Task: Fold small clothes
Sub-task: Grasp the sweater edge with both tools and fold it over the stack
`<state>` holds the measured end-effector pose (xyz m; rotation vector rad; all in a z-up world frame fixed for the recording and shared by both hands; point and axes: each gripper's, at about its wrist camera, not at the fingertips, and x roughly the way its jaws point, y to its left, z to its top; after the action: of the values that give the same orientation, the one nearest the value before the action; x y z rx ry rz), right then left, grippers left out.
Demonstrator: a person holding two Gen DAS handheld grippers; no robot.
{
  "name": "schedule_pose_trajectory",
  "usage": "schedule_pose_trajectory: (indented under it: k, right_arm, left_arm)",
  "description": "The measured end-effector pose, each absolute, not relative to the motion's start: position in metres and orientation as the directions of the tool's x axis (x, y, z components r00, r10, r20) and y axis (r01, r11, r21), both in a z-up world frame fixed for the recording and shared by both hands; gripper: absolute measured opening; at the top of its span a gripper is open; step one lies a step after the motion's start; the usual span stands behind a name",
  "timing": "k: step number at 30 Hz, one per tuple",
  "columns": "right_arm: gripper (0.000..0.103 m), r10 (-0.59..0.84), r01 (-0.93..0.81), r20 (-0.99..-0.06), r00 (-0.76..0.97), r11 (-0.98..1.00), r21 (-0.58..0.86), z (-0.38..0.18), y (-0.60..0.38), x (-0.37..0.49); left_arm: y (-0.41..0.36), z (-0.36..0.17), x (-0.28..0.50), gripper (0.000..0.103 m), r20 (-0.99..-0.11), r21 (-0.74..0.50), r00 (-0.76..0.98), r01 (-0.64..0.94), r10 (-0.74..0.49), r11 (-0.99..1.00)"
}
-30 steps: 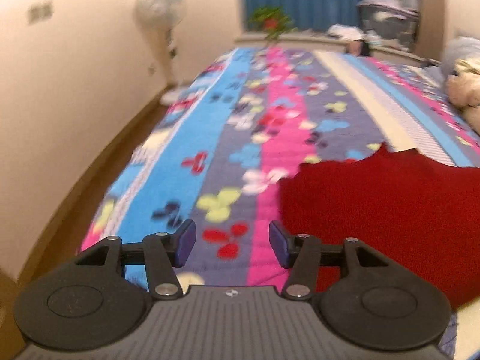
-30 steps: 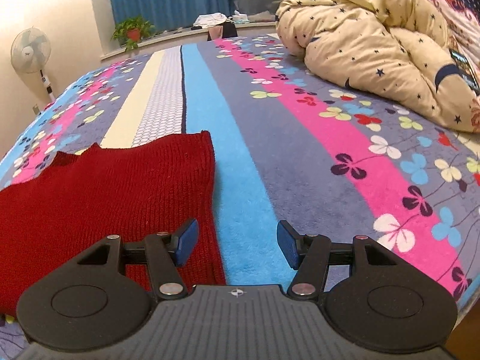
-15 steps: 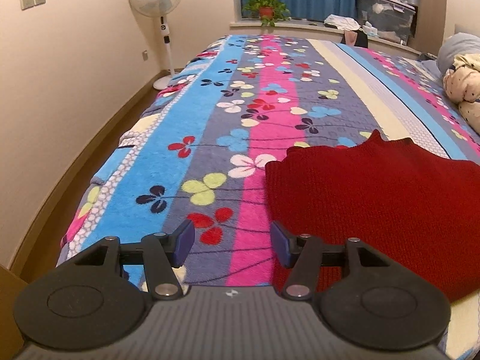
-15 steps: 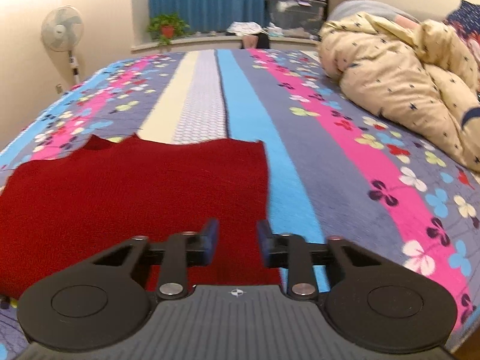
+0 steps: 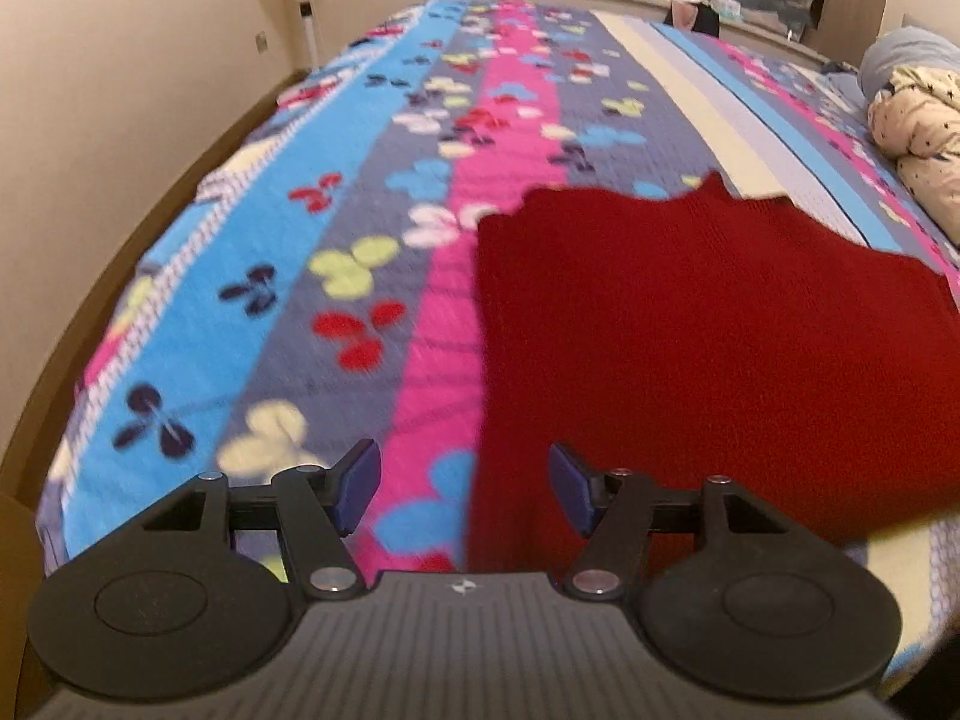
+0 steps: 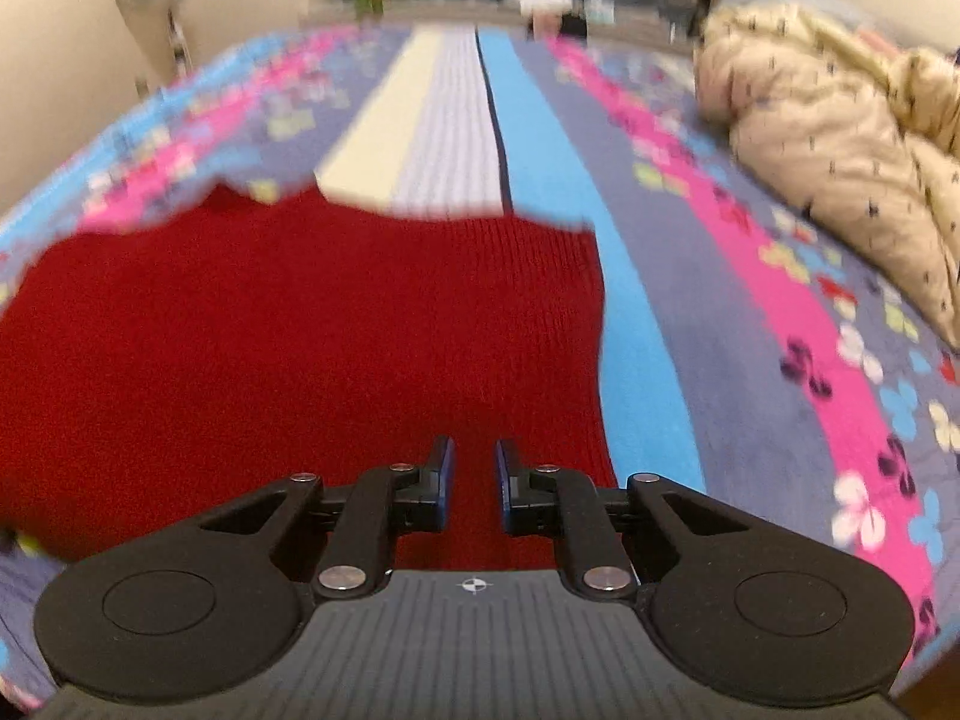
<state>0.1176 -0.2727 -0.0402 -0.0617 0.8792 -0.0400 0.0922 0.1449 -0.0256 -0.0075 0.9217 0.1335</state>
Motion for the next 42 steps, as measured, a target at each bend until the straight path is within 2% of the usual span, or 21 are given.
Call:
schedule_pose_trajectory:
  k: [2,8,11,14,19,21,23,26,27,28,30,32,35,39,42]
  right_arm:
    - [0.018,-0.074,0.002,-0.815,0.575,0.996,-0.088,-0.054,-0.276,0.120]
    - [0.019,-0.014,-0.051,-0.817,0.577,0.997,-0.053,-0.055,-0.286,0.113]
    - [0.021,0.010,-0.072,-0.816,0.579,0.997,-0.039,-0.052,-0.293,0.109]
    - [0.021,0.024,-0.086,-0.817,0.576,0.996,-0.031,-0.053,-0.300,0.107]
    - [0.021,0.034,-0.095,-0.819,0.573,0.995,-0.025,-0.051,-0.302,0.105]
    - [0.021,0.033,-0.095,-0.820,0.571,0.995,-0.026,-0.051,-0.301,0.106]
    - [0.021,0.032,-0.096,-0.822,0.569,0.995,-0.028,-0.050,-0.300,0.106]
    - [0.022,0.036,-0.093,-0.822,0.569,0.995,-0.021,-0.047,-0.301,0.104]
    - [0.023,0.038,-0.092,-0.821,0.569,0.996,-0.018,-0.045,-0.302,0.104]
    - [0.025,0.039,-0.090,-0.819,0.572,0.996,-0.015,-0.043,-0.303,0.102]
    - [0.027,0.050,-0.088,-0.812,0.582,0.996,-0.001,-0.038,-0.306,0.099]
    - [0.030,0.058,-0.082,-0.800,0.598,0.997,0.011,-0.034,-0.312,0.095]
    - [0.030,0.045,-0.047,-0.792,0.609,0.999,0.021,-0.034,-0.324,0.093]
    - [0.031,0.018,0.012,-0.780,0.626,0.999,0.034,-0.031,-0.342,0.093]
    - [0.030,-0.013,0.074,-0.760,0.650,0.996,0.046,-0.026,-0.353,0.094]
  left_arm:
    - [0.134,-0.030,0.084,0.070,-0.800,0.055,0.589,-0.118,0.115,0.991]
    - [0.124,-0.039,0.072,0.070,-0.809,0.049,0.562,-0.227,0.172,0.973]
    - [0.131,-0.041,0.068,0.070,-0.818,-0.009,0.549,-0.314,0.174,0.949]
    - [0.140,-0.045,0.065,0.070,-0.829,-0.116,0.542,-0.406,0.137,0.907]
    - [0.141,-0.061,0.074,0.070,-0.867,-0.219,0.495,-0.483,0.057,0.848]
    - [0.140,-0.068,0.077,0.072,-0.878,-0.224,0.475,-0.512,0.056,0.829]
    - [0.142,-0.075,0.082,0.080,-0.889,-0.214,0.453,-0.543,0.068,0.812]
    - [0.142,-0.081,0.090,0.080,-0.896,-0.203,0.437,-0.567,0.082,0.798]
    - [0.141,-0.080,0.093,0.078,-0.894,-0.198,0.439,-0.565,0.089,0.801]
    - [0.139,-0.078,0.096,0.064,-0.890,-0.198,0.446,-0.556,0.089,0.807]
    - [0.134,-0.074,0.100,0.055,-0.882,-0.189,0.459,-0.547,0.104,0.815]
    - [0.131,-0.070,0.103,0.040,-0.875,-0.171,0.465,-0.560,0.137,0.810]
    - [0.133,-0.061,0.102,0.024,-0.862,-0.175,0.480,-0.587,0.165,0.790]
    - [0.106,-0.021,0.103,0.020,-0.783,-0.118,0.568,-0.537,0.255,0.835]
    - [0.047,0.025,0.113,0.020,-0.665,-0.059,0.707,-0.370,0.240,0.927]
